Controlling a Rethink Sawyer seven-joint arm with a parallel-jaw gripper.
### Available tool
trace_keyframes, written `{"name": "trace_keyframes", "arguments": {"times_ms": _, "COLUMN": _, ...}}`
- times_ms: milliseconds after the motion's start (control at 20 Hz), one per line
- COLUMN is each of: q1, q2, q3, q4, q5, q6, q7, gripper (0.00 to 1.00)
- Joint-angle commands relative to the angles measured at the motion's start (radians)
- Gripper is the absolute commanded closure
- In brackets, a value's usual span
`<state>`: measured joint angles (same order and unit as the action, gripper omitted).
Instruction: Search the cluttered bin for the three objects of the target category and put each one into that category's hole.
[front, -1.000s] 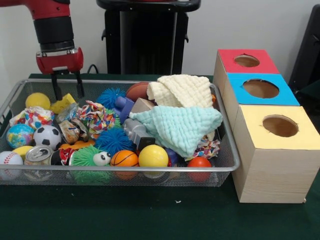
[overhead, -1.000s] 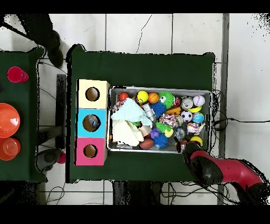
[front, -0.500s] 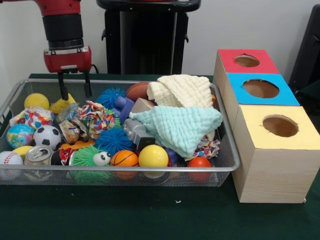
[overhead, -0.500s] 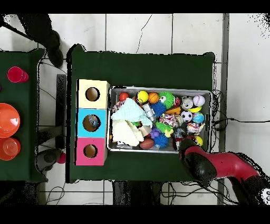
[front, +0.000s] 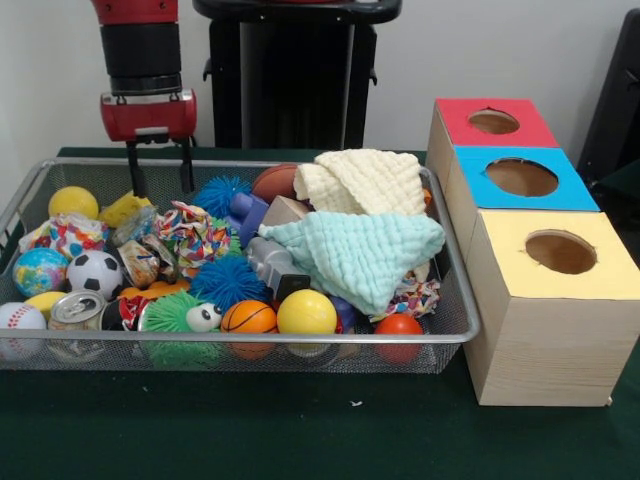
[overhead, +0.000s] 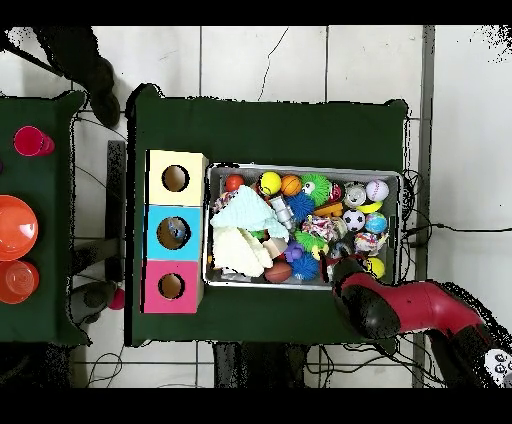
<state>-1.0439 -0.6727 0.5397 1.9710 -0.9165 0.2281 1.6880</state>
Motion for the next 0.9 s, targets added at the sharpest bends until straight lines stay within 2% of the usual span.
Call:
{"name": "trace_keyframes", "arguments": {"times_ms": 50, "q1": 0.055, "q2": -0.032, "q3": -0.062, "q4": -0.095, "q5": -0.083, "q6": 0.095, "q7": -0.051, "gripper": 0.0}}
{"name": "trace_keyframes", "arguments": {"times_ms": 150, "q1": 0.077, "q2": -0.025, "q3": -0.097, "q4": -0.102, "q5": -0.15, "q6": 0.062, "q7": -0.063, "gripper": 0.0}}
{"name": "trace_keyframes", "arguments": {"times_ms": 350, "q1": 0.095, "q2": -0.017, "q3": -0.121, "q4": -0.115, "q5": -0.189, "q6": 0.04, "q7": -0.046, "gripper": 0.0}}
{"name": "trace_keyframes", "arguments": {"times_ms": 650, "q1": 0.086, "q2": -0.016, "q3": -0.105, "q4": -0.119, "q5": -0.209, "q6": 0.049, "q7": -0.067, "gripper": 0.0}}
{"name": "trace_keyframes", "arguments": {"times_ms": 900, "q1": 0.12, "q2": -0.02, "q3": -0.15, "q4": -0.143, "q5": -0.273, "q6": 0.049, "q7": -0.055, "gripper": 0.0}}
